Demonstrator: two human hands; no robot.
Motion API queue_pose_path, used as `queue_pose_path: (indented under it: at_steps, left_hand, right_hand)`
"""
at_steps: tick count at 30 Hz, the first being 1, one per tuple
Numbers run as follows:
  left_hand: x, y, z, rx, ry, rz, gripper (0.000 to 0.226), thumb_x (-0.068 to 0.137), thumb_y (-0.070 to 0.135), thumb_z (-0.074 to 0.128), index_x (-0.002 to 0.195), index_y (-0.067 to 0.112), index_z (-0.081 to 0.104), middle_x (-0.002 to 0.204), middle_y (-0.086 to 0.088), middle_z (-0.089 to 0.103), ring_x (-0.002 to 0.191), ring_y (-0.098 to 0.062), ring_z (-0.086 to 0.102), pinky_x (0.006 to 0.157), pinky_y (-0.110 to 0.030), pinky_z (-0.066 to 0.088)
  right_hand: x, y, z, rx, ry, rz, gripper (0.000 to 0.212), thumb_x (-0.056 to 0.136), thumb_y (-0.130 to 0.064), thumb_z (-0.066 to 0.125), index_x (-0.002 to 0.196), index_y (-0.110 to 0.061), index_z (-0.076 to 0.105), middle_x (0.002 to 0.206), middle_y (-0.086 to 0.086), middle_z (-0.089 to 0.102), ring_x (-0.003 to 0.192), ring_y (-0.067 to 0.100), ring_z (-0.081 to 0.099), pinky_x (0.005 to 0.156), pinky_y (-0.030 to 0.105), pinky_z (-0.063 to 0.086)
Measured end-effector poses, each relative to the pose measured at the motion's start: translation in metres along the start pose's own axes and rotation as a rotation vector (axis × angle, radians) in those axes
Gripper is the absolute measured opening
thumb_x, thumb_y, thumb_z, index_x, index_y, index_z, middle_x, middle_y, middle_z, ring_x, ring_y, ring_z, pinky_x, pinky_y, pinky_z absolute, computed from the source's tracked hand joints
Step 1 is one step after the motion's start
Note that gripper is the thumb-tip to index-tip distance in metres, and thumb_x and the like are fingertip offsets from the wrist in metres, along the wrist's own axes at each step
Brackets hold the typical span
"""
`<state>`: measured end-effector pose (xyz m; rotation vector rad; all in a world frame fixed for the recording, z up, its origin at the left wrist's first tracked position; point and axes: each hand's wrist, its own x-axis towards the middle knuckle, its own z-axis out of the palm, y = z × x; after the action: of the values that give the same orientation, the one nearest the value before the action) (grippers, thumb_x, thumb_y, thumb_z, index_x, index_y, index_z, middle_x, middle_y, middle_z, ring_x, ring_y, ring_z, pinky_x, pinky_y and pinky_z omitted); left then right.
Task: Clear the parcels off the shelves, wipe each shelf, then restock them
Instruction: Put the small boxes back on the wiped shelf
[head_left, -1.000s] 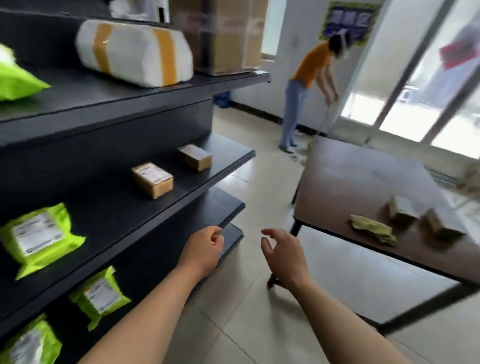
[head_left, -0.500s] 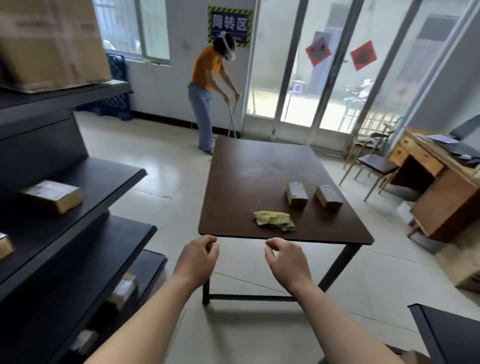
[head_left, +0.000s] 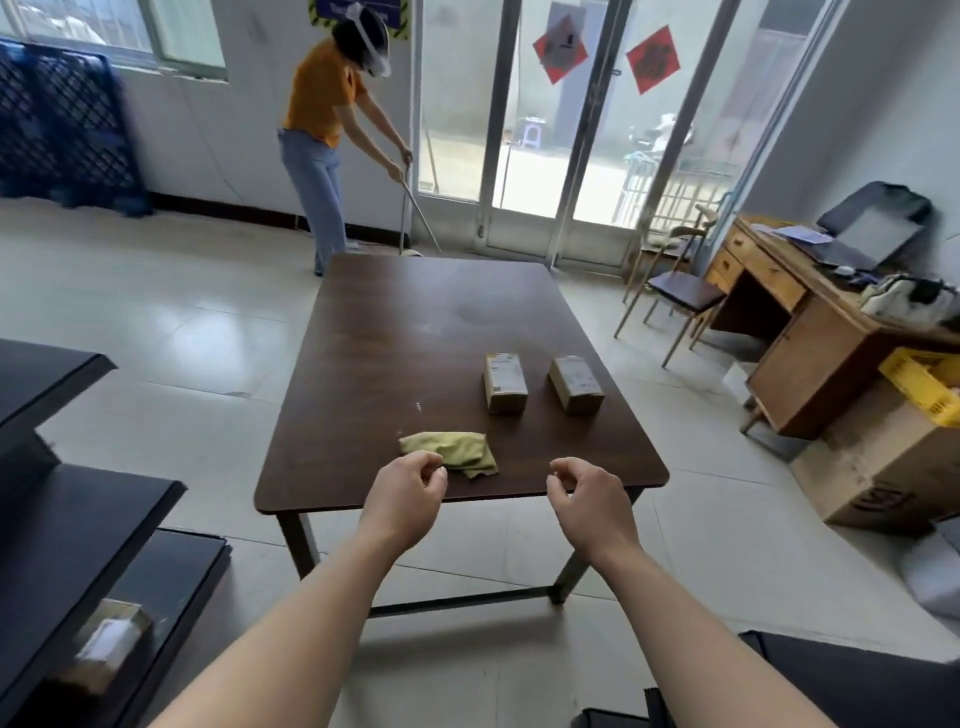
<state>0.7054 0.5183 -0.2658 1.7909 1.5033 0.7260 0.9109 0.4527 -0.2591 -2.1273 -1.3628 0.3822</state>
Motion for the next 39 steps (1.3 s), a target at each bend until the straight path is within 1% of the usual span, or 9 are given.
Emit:
queue_pose_path:
  at_steps: [4,7,9,11,19,24,29,36,39]
  left_hand:
    - [0.042,0.005,0.029,-0.012,-0.037,-0.025,0.023,0.094,0.023,0.055,0.111,0.014,0.068,0.096,-0.005,0.07,0.08,-0.019,0.061,0.069,-0.02,0.039]
    - [0.079,0.008,0.047,-0.013,-0.078,-0.026,0.024,0.094,0.023,0.054,0.112,0.013,0.067,0.084,-0.001,0.068,0.067,-0.012,0.06,0.062,-0.017,0.041]
    - [0.116,0.013,0.059,0.003,-0.096,-0.028,0.024,0.094,0.023,0.055,0.113,0.015,0.066,0.092,0.0,0.068,0.076,-0.013,0.062,0.073,-0.022,0.048]
    - [0.149,0.019,0.068,0.013,-0.1,-0.03,0.024,0.092,0.022,0.056,0.113,0.016,0.066,0.1,0.0,0.069,0.088,-0.016,0.062,0.082,-0.023,0.046]
    - [0.278,0.044,0.108,0.075,-0.164,-0.072,0.006,0.09,0.023,0.055,0.094,0.02,0.057,0.098,-0.001,0.065,0.089,-0.021,0.059,0.08,-0.032,0.048]
    - [0.323,0.046,0.135,0.158,-0.227,-0.109,0.024,0.088,0.023,0.055,0.111,0.016,0.057,0.115,-0.008,0.057,0.105,-0.027,0.056,0.09,-0.039,0.047]
    - [0.352,0.042,0.168,0.285,-0.264,-0.131,0.046,0.088,0.03,0.057,0.132,0.021,0.046,0.132,-0.007,0.045,0.12,-0.029,0.044,0.097,-0.039,0.041]
    - [0.376,0.037,0.216,0.37,-0.262,-0.194,0.052,0.084,0.039,0.062,0.13,0.023,0.044,0.141,-0.008,0.028,0.129,-0.028,0.034,0.107,-0.041,0.034]
    - [0.385,0.037,0.241,0.414,-0.275,-0.247,0.059,0.083,0.044,0.063,0.133,0.022,0.038,0.149,-0.013,0.014,0.137,-0.031,0.021,0.112,-0.043,0.027]
  right_hand:
    - [0.037,0.026,0.003,0.001,0.0,0.044,0.03,0.091,-0.025,0.059,0.12,-0.018,0.065,0.116,-0.004,0.066,0.101,0.013,0.061,0.083,0.021,0.044]
    - [0.07,0.038,0.004,-0.012,0.012,0.062,0.033,0.091,-0.024,0.06,0.123,-0.017,0.063,0.121,-0.002,0.063,0.107,0.014,0.058,0.085,0.021,0.042]
    - [0.101,0.045,0.003,-0.02,0.025,0.086,0.034,0.092,-0.025,0.059,0.125,-0.018,0.062,0.124,-0.002,0.062,0.109,0.014,0.058,0.085,0.02,0.039]
    - [0.128,0.047,0.001,-0.032,0.043,0.107,0.035,0.092,-0.027,0.059,0.127,-0.019,0.061,0.125,-0.002,0.061,0.111,0.015,0.057,0.085,0.021,0.039]
    - [0.232,0.047,0.002,-0.038,0.1,0.206,0.037,0.093,-0.025,0.059,0.129,-0.017,0.059,0.128,0.002,0.06,0.115,0.018,0.057,0.098,0.032,0.047]
    - [0.265,0.053,0.014,-0.042,0.105,0.246,0.036,0.093,-0.025,0.058,0.128,-0.018,0.06,0.128,0.001,0.06,0.114,0.017,0.057,0.097,0.029,0.044]
    - [0.295,0.068,0.029,-0.053,0.077,0.261,0.034,0.094,-0.025,0.058,0.127,-0.019,0.06,0.129,0.0,0.059,0.116,0.016,0.056,0.095,0.025,0.044]
    - [0.341,0.095,0.042,-0.086,-0.004,0.24,0.037,0.094,-0.024,0.058,0.131,-0.018,0.057,0.135,0.0,0.055,0.121,0.017,0.053,0.094,0.024,0.045]
    - [0.363,0.11,0.044,-0.092,-0.045,0.22,0.039,0.093,-0.024,0.059,0.132,-0.018,0.055,0.137,-0.001,0.052,0.122,0.015,0.052,0.09,0.019,0.044]
